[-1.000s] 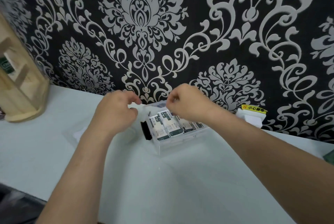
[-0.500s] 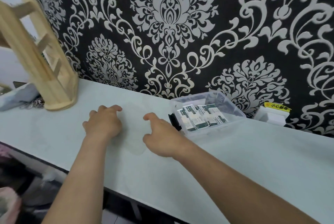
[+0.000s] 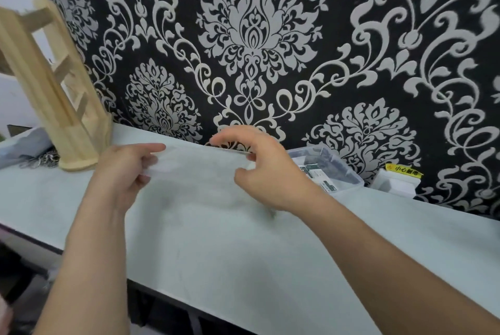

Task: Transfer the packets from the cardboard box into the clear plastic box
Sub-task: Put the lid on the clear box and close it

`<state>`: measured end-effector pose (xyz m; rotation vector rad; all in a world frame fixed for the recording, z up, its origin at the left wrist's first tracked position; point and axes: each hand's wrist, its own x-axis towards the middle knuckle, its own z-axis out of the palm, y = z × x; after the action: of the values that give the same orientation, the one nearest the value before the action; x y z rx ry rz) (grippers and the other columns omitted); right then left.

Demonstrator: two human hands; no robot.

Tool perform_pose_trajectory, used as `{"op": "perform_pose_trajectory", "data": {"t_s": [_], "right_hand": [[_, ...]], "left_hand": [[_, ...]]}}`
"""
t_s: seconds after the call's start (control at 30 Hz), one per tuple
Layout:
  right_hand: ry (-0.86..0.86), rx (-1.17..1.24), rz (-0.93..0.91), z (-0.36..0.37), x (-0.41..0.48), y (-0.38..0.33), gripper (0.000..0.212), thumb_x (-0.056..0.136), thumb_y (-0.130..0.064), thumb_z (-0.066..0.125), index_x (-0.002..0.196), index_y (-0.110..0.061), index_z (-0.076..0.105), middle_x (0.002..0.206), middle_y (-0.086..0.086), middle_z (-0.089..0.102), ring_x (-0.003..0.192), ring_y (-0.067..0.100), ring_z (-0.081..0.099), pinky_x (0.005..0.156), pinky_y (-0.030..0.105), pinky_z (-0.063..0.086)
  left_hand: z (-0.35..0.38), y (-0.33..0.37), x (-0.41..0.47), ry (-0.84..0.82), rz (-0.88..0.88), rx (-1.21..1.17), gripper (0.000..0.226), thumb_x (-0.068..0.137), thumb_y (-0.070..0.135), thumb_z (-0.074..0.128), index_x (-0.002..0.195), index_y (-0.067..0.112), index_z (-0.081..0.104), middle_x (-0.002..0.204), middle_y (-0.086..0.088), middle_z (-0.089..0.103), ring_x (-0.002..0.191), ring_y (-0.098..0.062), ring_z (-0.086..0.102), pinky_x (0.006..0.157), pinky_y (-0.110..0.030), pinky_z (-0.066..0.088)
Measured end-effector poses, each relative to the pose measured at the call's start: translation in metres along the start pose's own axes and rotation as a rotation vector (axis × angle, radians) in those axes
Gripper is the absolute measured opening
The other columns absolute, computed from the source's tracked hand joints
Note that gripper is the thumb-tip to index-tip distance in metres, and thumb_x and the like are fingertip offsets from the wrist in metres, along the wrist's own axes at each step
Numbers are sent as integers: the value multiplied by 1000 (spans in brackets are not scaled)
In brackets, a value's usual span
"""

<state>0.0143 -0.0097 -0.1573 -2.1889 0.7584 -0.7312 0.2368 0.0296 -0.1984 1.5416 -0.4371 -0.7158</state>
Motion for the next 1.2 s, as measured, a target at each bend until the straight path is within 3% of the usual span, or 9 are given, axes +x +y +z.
{"op": "perform_pose_trajectory", "data": {"t_s": [0.13, 0.23, 0.33, 0.47, 0.6, 0.7, 0.8, 1.03, 1.2], "right_hand": [[-157, -73, 4, -45, -11, 8, 37, 85, -10, 69, 116, -30, 66, 134, -17, 54, 117, -12, 48, 96, 9, 39], [130, 17, 21, -67, -12, 19, 15, 91, -14, 65, 104, -17, 71, 97, -12, 70, 77, -12, 62, 67, 7, 47], [419, 262, 157, -97, -16, 33, 10, 92, -14, 63, 101, -16, 67, 87, 1, 74, 74, 6, 70, 60, 12, 50], [502, 207, 318, -115, -22, 58, 16, 92, -16, 65, 108, -17, 67, 80, 9, 74, 68, 18, 70, 63, 28, 59], [450, -102, 420, -128, -29, 88, 28, 89, -35, 64, 88, -9, 75, 62, 12, 62, 55, 22, 47, 61, 33, 47], [330, -238, 517, -130, -36, 98, 45, 91, -40, 57, 72, -1, 66, 55, 7, 44, 49, 19, 34, 57, 29, 34], [294, -344, 595, -124, -40, 111, 42, 92, -19, 53, 51, -14, 43, 50, 0, 37, 52, 21, 35, 52, 28, 30], [254, -369, 628, -119, -38, 130, 33, 87, -10, 49, 55, -11, 47, 53, 1, 42, 55, 21, 44, 54, 27, 36], [124, -260, 667, -129, -36, 125, 34, 81, -5, 51, 50, -15, 41, 51, 3, 40, 47, 19, 39, 51, 28, 35]], "left_hand": [[14, 14, -12, -165, -45, -192, 25, 87, 5, 47, 96, 2, 71, 88, -9, 63, 44, -4, 43, 33, -11, 28], [30, 18, -31, -463, -82, -251, 35, 90, 39, 54, 93, 9, 72, 78, -4, 63, 49, -6, 42, 35, -12, 32], [51, 26, -52, -657, 46, -135, 48, 81, 62, 50, 87, 22, 75, 66, 6, 46, 55, -7, 31, 40, -14, 22], [94, 16, -65, -390, 294, 203, 27, 94, 34, 59, 84, 12, 72, 66, 5, 50, 59, -9, 40, 51, -20, 38], [124, -2, -72, -442, 232, 229, 21, 90, 21, 66, 94, 0, 69, 60, -6, 56, 48, -13, 50, 50, -26, 48], [133, -13, -72, -434, 275, 465, 22, 89, 24, 63, 108, 12, 64, 57, -2, 63, 50, -17, 58, 61, -37, 56], [137, -17, -74, -326, 399, 722, 47, 89, 30, 55, 133, 15, 49, 83, -3, 69, 82, -22, 63, 80, -37, 52], [138, -27, -64, -318, 411, 895, 45, 89, 33, 51, 132, 21, 54, 74, 1, 65, 89, -23, 61, 73, -32, 43], [137, -29, -56, -287, 399, 875, 39, 89, 39, 55, 124, 21, 61, 91, -9, 71, 87, -25, 64, 72, -34, 45]]}}
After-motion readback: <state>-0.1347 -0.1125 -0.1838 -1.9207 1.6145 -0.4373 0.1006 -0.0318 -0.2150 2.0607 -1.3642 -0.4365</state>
